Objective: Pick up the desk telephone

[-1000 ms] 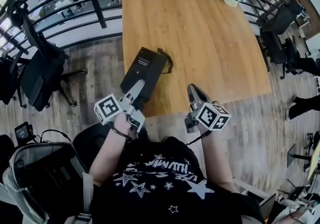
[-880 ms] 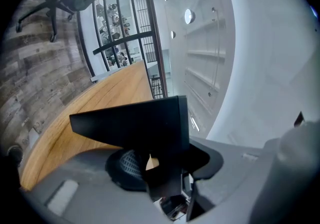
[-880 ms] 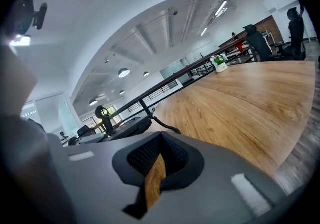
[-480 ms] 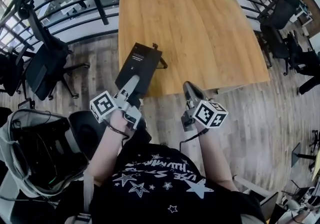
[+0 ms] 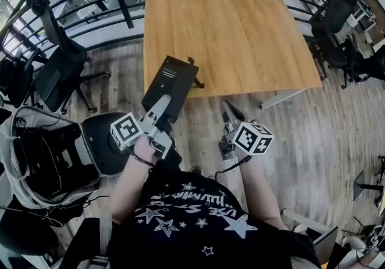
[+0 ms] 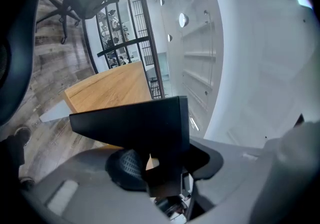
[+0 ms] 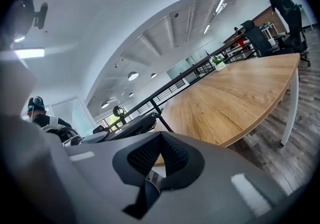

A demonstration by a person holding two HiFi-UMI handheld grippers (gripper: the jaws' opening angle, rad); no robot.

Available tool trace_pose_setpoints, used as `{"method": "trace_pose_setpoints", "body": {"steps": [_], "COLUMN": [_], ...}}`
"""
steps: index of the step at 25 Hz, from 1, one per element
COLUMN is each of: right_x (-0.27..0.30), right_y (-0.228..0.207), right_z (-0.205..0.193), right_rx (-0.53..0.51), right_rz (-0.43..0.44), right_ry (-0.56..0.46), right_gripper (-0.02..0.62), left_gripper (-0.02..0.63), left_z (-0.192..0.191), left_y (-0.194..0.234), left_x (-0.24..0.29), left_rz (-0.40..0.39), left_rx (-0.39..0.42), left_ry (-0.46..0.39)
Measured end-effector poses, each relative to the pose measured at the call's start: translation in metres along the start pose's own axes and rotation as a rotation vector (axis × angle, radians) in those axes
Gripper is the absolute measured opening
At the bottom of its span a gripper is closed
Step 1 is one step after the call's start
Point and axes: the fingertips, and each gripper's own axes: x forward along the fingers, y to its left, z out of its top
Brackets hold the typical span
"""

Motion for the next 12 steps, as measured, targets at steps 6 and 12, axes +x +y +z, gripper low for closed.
{"method": "trace_pose_setpoints", "body": {"steps": [6,12], "right_x": [-0.024,-0.035], "right_y": [0.0,0.009], "right_z": [-0.008,-0.014], "right_rx": [-0.015,-0.016], "right_rz": [0.014,0.026], "right_ry": [0.008,0.014], "right_gripper": [-0.002,-0.002], "left_gripper": [0.195,0.193], "left_z": [-0.022,-0.029], "left_y": [-0.001,-0.003], "left_x": [-0.013,-0.033], "left_rz": [0.002,0.003], "left_rx": [-0.001,0.0], "left_ry": [-0.004,-0.012]}}
